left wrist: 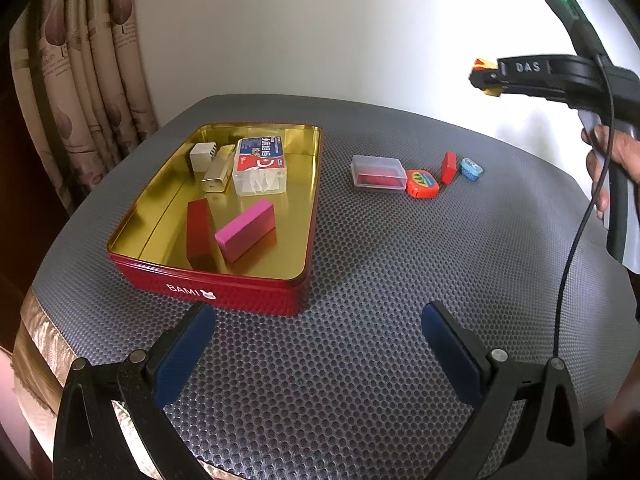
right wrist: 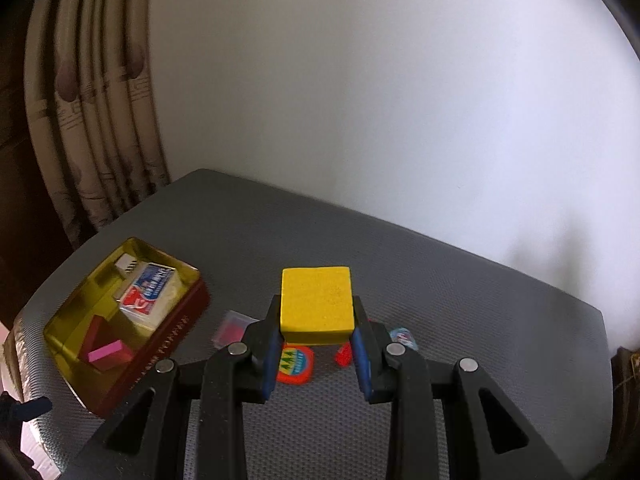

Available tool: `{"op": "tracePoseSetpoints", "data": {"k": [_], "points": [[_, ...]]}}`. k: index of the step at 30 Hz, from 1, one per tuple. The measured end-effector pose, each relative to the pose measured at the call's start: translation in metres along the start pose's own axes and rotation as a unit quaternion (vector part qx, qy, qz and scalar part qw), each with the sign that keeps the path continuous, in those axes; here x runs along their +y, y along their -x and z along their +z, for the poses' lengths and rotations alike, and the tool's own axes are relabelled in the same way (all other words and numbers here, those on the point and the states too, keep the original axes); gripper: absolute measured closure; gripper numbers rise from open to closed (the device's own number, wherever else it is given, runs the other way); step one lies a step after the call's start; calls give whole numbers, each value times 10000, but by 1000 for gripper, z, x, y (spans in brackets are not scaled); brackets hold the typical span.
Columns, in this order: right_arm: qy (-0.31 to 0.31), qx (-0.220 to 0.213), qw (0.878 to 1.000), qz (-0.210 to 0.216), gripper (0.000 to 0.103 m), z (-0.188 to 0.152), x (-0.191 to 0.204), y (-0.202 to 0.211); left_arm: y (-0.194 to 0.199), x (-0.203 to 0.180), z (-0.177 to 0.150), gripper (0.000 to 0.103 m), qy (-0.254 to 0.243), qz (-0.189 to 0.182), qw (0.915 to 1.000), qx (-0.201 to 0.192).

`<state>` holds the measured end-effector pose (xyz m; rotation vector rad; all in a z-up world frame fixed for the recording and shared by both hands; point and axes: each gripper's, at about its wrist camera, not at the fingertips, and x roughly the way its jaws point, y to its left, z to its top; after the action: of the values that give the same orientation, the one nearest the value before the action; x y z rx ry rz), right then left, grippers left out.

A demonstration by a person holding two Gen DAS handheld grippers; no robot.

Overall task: Organize rigid objects
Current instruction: 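Carry the yellow cube into the tin and open the right gripper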

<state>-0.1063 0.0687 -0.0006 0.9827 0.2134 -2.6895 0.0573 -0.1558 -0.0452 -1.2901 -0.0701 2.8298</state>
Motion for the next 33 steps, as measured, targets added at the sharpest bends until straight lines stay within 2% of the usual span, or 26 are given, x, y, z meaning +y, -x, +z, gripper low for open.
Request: {"op": "tracePoseSetpoints", "data": {"k": [10, 19, 23, 27, 33], "points": [[397, 73, 9978, 517, 73, 12, 52, -5, 6, 7, 1, 1, 95, 23, 9999, 27], [985, 399, 9867, 1228, 73, 13, 131, -30, 27, 38, -2, 1, 468, 157, 9988, 16], [1231, 567, 9763, 1689, 73, 9, 168, -40, 34, 55, -5, 1, 658, 223, 9976, 53], [1710, 853, 9532, 2342, 73, 0, 214, -52, 38, 72, -10, 1, 862, 302, 9957, 147], [2223, 1162, 9284, 2742, 73, -11, 264, -66, 38, 86, -13, 1, 1021, 346, 9939, 210]]}}
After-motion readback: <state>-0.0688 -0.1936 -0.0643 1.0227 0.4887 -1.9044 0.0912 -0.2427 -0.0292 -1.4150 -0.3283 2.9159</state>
